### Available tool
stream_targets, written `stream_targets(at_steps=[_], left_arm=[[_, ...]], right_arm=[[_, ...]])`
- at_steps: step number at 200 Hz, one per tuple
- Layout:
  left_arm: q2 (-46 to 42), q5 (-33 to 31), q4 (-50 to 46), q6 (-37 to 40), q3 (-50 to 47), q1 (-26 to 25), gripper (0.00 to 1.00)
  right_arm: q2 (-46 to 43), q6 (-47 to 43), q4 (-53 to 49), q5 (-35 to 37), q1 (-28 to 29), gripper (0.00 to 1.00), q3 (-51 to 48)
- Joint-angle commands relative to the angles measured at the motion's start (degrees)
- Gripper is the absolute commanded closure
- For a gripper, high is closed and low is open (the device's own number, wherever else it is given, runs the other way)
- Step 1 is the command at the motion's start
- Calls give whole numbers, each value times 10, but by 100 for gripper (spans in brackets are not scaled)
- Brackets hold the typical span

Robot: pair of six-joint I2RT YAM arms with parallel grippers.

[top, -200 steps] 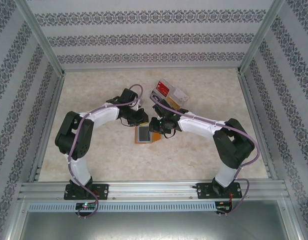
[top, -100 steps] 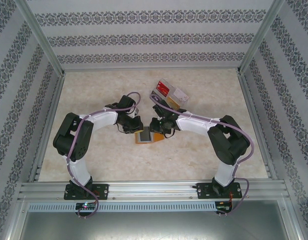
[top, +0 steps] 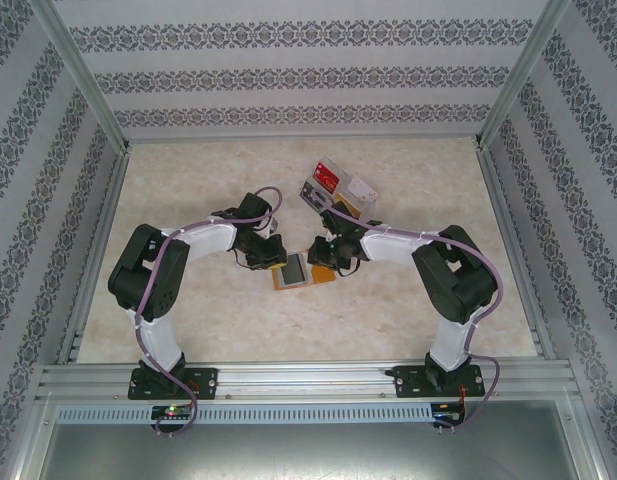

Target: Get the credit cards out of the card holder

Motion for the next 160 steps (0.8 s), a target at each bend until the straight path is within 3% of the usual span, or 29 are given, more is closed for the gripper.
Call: stream_targets(at_steps=[1,38,82,160], left_arm=[[15,-11,-32,19,10,2,88],[-28,46,0,-8,21,2,83],[-53,-27,-46,-13,2,1,84],[-13,10,7,-31,-36,2,87]], right_arm=[[-33,-22,7,-32,-1,73,8],[-29,-4,20,-69,12,76,19],[5,5,18,-56,26,78,31],[19,-7,10,-29,24,79,24]])
